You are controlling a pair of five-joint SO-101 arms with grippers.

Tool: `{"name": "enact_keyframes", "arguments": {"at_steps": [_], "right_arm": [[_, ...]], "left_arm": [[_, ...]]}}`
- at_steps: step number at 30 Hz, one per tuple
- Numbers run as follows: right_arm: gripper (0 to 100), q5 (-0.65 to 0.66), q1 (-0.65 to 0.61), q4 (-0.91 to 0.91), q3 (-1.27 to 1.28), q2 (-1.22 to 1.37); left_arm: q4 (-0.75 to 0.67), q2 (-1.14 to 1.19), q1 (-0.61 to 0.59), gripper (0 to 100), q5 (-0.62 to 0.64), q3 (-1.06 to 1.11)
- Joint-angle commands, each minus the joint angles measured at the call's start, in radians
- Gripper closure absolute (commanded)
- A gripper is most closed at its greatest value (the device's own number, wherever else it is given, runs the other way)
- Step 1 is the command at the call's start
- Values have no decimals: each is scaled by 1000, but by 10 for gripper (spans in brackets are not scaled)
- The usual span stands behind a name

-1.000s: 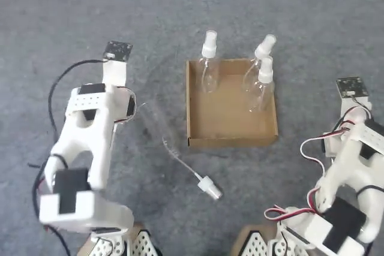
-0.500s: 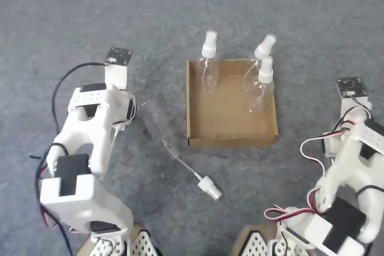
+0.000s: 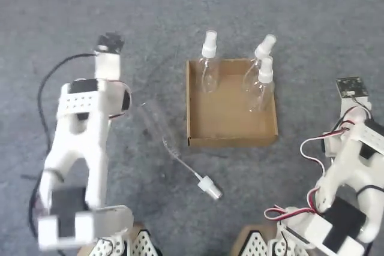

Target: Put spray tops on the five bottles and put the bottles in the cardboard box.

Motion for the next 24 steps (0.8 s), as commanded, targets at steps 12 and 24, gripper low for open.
{"name": "enact_keyframes", "arguments": {"at_steps": [12,24], "right_arm": [[775,-21,-119,165,-170,4],[775,-2,-117,246,-319,64]], "left_arm": [[-101,-476,117,988,101,278],[-132,-531,120,988,87,366]]}}
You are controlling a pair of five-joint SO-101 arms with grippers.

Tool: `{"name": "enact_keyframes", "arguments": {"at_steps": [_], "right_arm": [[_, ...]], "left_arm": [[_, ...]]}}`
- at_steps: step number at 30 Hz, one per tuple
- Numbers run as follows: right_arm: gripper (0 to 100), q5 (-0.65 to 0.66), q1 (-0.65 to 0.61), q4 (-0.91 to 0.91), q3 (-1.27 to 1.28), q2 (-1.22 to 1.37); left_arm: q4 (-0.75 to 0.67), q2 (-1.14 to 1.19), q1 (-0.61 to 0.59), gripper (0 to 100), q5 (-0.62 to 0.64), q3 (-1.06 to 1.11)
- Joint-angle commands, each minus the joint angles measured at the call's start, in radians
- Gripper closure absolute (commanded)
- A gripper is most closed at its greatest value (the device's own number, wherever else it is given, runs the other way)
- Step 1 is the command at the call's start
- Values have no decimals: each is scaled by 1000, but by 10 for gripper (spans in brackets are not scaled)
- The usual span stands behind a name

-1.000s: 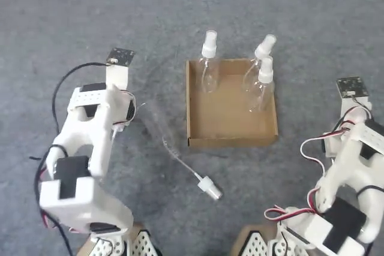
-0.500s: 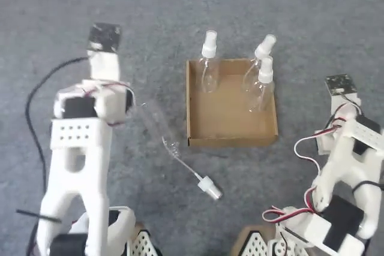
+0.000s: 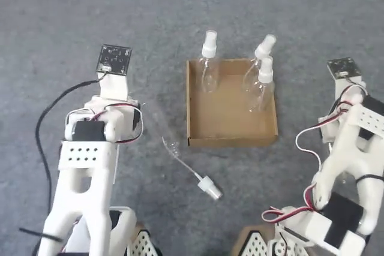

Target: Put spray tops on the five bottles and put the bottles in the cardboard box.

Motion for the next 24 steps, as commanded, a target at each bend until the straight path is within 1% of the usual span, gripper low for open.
{"name": "enact_keyframes", "arguments": {"at_steps": [1,7,11,13,18,21,24], "right_arm": [[776,14,-7,15,-98,65],[778,18,-5,79,-230,260],[790,15,2,85,-256,311],[838,17,7,85,-259,325],[997,29,10,85,-261,325],[991,77,10,88,-262,286],[994,61,4,140,-276,166]], "left_arm": [[-26,-46,2,988,0,-10],[-26,-43,2,988,2,-10],[-26,-41,2,988,3,-10],[-26,-41,2,988,3,-10],[-28,-41,2,988,3,-10],[-28,-46,2,988,3,-10],[-28,-49,3,987,3,-19]]}}
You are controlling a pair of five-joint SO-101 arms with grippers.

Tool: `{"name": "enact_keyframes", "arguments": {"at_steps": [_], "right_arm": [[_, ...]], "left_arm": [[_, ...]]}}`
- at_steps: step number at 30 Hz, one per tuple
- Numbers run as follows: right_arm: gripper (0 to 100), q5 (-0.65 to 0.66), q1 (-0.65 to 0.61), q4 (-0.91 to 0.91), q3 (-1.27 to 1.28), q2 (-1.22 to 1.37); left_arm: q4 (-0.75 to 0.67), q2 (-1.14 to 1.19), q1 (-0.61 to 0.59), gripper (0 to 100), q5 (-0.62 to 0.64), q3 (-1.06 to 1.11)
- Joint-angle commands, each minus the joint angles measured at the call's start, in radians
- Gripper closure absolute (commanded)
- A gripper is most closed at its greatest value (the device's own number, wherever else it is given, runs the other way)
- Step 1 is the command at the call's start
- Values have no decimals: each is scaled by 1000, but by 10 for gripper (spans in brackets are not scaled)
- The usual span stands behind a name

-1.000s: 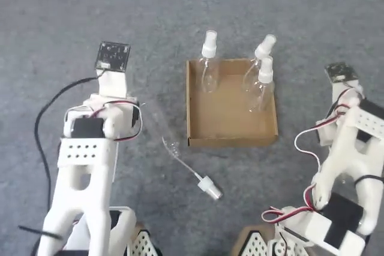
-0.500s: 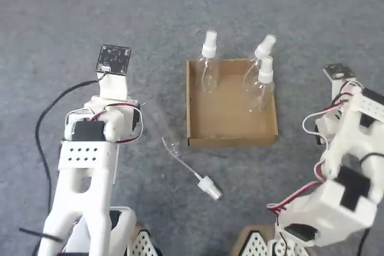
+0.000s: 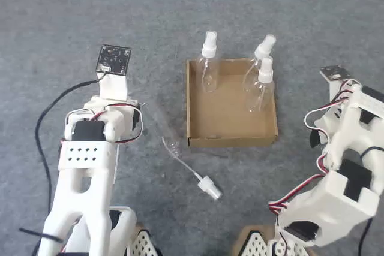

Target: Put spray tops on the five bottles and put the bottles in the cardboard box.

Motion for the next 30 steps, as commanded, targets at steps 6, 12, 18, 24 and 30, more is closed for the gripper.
{"name": "enact_keyframes", "arguments": {"at_steps": [6,12,18,24,30], "right_arm": [[993,-173,-150,127,-66,-529],[993,-342,-512,130,37,-878],[993,-446,-954,85,132,-1059],[993,-500,-1234,-234,354,-1070],[993,-539,-1337,-519,554,-1073]], "left_arm": [[-18,-71,-5,987,0,-94],[75,-244,14,987,3,-206],[279,-417,20,987,6,-487],[373,-399,20,988,101,-687],[304,-373,26,988,196,-702]]}}
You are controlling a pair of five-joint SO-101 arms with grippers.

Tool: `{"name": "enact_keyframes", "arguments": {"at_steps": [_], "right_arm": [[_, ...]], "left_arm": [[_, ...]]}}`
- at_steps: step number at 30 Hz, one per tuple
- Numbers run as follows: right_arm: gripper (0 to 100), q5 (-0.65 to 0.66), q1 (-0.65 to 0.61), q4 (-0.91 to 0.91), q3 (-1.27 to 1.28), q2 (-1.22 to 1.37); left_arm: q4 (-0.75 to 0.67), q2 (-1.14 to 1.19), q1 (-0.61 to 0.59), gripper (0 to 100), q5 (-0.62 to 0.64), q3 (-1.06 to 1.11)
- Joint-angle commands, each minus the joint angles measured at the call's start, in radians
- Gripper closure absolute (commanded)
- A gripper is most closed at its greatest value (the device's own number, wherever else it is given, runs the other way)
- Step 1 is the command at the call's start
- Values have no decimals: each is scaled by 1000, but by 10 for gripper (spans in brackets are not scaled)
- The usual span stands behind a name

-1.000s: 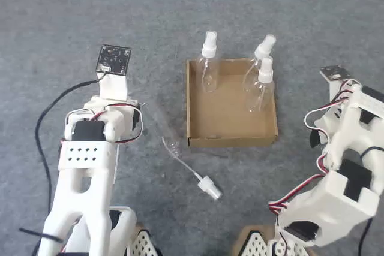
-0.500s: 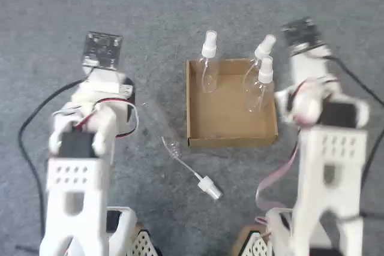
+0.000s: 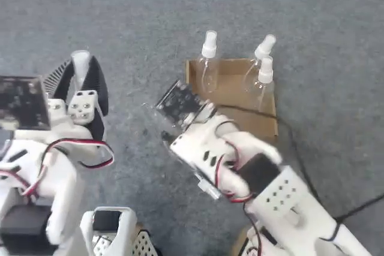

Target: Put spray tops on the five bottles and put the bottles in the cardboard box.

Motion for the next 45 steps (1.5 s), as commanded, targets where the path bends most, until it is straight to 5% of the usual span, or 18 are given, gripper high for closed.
{"name": "enact_keyframes", "arguments": {"at_steps": [1,11,18,27,45], "right_arm": [[993,-21,-42,-134,51,-44],[993,97,-48,-191,149,-47],[993,9,-48,-444,273,-47],[993,-9,-91,-469,298,-47],[993,-2,-64,-466,296,-48]], "left_arm": [[-74,41,20,988,68,-41],[-221,51,117,988,121,-15],[-359,98,110,988,190,102],[-473,97,112,988,192,236],[-393,91,112,988,192,354]]}}
